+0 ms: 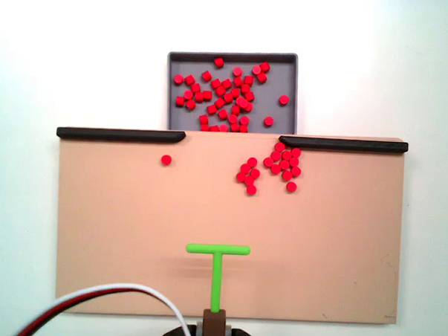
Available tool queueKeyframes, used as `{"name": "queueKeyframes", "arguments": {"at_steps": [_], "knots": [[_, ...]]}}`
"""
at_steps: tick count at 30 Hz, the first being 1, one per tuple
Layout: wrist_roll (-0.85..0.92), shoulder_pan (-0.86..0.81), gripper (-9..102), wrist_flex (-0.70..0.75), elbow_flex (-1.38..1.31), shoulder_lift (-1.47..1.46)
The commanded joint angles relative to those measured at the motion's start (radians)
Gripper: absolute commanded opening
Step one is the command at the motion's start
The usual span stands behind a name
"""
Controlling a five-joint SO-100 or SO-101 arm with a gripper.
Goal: Push granules from left to the grey container
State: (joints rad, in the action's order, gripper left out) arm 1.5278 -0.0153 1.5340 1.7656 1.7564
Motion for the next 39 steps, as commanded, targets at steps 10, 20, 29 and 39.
{"name": "queueKeyframes", "arguments": {"at_steps": [10, 20, 29, 39], "knots": [[0.003, 0.009, 0, 0.002, -0.018, 0.017], [-0.002, 0.009, 0, 0.008, -0.018, 0.029], [0.009, 0.014, 0, 0.014, -0.018, 0.037], [-0.08, 0.054, 0, 0.012, -0.021, 0.046]]}}
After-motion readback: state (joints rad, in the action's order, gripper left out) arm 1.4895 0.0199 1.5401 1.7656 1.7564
